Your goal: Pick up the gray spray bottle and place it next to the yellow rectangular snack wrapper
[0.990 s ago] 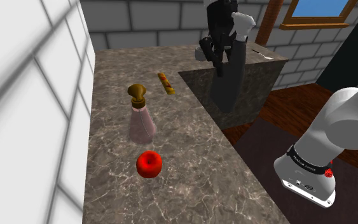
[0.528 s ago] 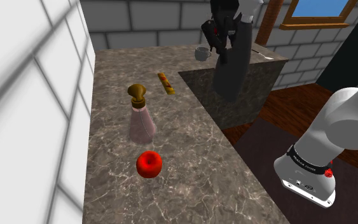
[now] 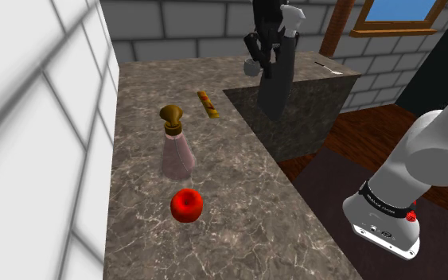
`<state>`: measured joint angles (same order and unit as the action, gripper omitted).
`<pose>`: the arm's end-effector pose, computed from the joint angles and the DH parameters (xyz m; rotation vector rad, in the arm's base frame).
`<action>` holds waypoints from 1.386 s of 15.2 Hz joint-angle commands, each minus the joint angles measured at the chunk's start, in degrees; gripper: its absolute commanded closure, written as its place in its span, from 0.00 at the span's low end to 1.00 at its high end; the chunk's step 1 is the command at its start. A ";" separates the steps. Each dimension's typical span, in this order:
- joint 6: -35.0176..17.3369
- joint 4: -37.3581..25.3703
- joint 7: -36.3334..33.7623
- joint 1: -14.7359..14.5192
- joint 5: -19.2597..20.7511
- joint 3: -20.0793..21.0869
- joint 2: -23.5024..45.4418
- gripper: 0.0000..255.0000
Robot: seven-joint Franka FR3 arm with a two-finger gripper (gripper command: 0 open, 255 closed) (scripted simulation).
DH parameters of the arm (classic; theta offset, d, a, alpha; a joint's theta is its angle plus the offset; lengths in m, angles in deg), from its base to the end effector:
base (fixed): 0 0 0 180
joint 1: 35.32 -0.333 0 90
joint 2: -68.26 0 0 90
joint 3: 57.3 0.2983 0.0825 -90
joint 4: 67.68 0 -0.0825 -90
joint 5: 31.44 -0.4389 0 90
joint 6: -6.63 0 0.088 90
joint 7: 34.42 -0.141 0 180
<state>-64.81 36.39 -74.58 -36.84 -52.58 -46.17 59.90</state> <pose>0.4812 0.1722 0.5216 -2.8459 0.6455 0.7921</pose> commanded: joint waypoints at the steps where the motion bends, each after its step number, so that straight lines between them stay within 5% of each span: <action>1: -0.96 -0.24 2.28 0.83 1.40 -0.93 1.87 1.00; 12: -4.50 -9.50 11.91 5.01 7.60 -5.13 17.30 1.00; 21: -3.98 -25.12 17.84 8.24 11.05 -7.67 33.71 1.00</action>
<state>-69.03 14.37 -57.42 -28.97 -41.96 -53.57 90.63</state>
